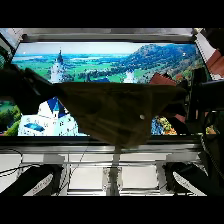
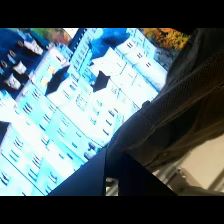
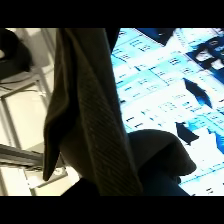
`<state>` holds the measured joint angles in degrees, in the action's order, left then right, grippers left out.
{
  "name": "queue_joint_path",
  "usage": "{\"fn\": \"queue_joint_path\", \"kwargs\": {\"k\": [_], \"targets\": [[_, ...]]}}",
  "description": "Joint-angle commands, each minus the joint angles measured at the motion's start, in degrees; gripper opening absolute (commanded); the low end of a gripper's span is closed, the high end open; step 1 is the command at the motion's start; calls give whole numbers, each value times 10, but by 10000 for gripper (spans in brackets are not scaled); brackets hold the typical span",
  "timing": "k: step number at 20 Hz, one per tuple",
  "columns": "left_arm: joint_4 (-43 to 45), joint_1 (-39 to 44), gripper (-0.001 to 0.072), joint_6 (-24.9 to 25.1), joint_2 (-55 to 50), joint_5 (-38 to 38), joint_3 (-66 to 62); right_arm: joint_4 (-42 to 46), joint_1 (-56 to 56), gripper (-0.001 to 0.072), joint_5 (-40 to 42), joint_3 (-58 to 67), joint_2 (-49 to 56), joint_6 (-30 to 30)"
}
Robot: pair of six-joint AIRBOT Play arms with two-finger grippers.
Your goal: Fold the clothes and pants, and hang the long-sleeved shirts on hangers.
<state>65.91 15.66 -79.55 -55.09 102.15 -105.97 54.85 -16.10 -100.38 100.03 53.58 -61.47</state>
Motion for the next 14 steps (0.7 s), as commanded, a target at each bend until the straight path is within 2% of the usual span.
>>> {"fn": "queue_joint_path", "kwargs": {"k": [1,9,12,14], "targets": [[210,-23,53,-39,-18,38,8,-41,0,16,-35,17,34,-52],[210,-69,53,-30,-238,19,10,-30,0,16,-30,17,253,-48],[210,-71,52,0,-306,-52,10,62,0,17,38,17,330,-28],[235,-70,52,21,-331,-140,9,150,0,16,120,17,356,-23]]}}
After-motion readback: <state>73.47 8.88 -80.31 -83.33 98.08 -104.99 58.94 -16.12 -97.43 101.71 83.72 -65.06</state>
